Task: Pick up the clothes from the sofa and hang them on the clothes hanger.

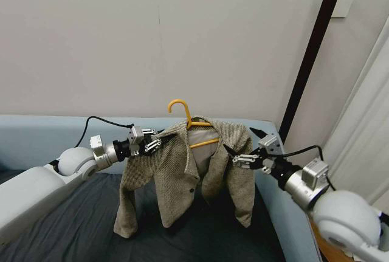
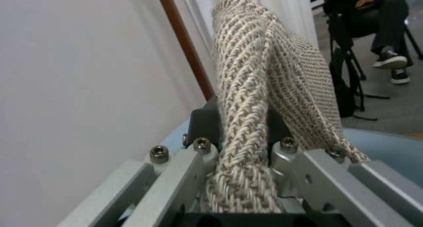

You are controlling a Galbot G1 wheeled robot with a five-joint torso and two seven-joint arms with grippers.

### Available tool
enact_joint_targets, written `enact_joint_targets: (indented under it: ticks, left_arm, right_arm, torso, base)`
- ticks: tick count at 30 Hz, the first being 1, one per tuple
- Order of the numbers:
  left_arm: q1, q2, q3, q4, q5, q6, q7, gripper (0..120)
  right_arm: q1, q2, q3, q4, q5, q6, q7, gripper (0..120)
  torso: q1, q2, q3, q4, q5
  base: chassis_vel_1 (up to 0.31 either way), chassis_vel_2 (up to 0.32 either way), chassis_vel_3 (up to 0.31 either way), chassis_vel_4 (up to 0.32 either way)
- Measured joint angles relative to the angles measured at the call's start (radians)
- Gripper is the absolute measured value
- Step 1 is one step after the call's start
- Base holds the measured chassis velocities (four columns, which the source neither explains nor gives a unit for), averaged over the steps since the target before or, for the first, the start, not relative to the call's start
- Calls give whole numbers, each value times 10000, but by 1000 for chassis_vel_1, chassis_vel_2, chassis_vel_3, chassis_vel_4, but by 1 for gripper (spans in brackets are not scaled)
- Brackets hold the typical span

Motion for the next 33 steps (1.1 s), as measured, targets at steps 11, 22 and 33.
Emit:
enact_joint_targets:
  ticks: [11, 22, 33]
  left_arm:
    - [-807, -427, 788, 305, 222, -292, 640, 8]
    - [-550, -372, 769, 209, 525, -428, 921, 8]
    - [-390, -270, 710, 185, 828, -611, 1135, 8]
  right_arm:
    - [281, -1100, 532, -974, 488, -517, -4188, 100]
    - [1876, -180, -1431, -1406, -353, -1079, -4313, 100]
    - [5456, 763, -5167, -1728, -298, -1513, -4681, 60]
  torso:
    - [0, 0, -1, 2, -5]
    - [0, 0, -1, -5, -6]
    - [0, 0, 0, -1, -8]
  base:
    - [0, 0, 0, 0]
    - [0, 0, 0, 0]
    - [0, 0, 0, 0]
